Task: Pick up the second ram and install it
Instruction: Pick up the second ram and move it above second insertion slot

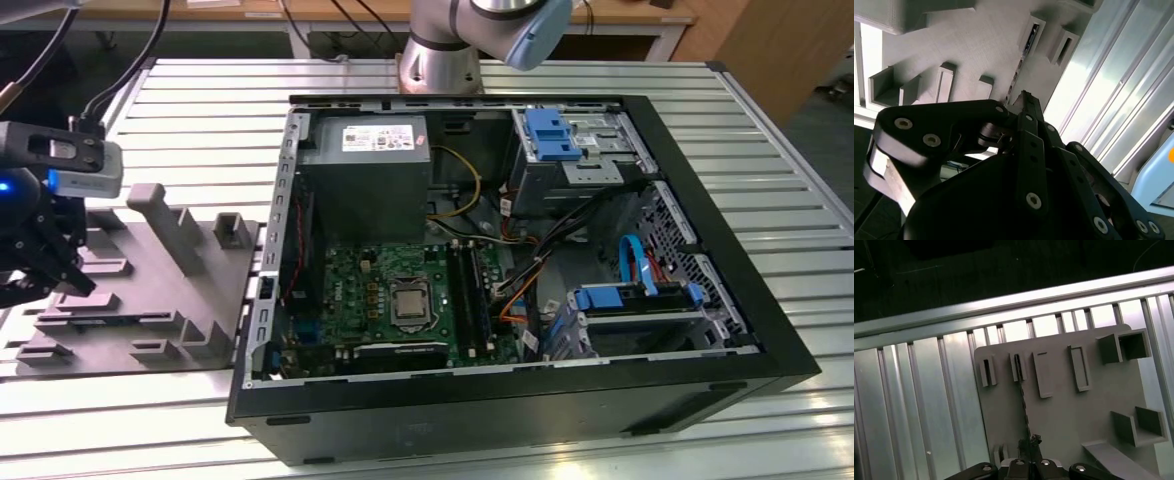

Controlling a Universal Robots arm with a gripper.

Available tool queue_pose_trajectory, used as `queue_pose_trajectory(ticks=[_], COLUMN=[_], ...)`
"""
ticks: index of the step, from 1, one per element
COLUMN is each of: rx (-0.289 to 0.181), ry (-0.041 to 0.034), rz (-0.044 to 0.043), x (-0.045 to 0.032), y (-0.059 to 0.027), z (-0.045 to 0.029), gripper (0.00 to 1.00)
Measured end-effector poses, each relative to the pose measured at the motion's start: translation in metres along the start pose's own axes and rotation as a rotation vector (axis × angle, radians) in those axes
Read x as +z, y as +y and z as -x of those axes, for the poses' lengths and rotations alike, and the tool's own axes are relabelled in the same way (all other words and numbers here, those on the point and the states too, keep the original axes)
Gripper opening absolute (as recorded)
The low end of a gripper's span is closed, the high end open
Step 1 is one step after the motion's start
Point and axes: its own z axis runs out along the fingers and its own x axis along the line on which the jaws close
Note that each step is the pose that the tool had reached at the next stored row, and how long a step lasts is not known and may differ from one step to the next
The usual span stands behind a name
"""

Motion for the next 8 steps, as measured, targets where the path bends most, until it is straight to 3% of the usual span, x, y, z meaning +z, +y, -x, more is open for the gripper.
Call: queue_pose_trajectory(ticks=[8], rx=[-0.039], ry=[0.0013], rz=[0.001], x=[0.0035], y=[0.0], z=[-0.0001], gripper=[0.1])
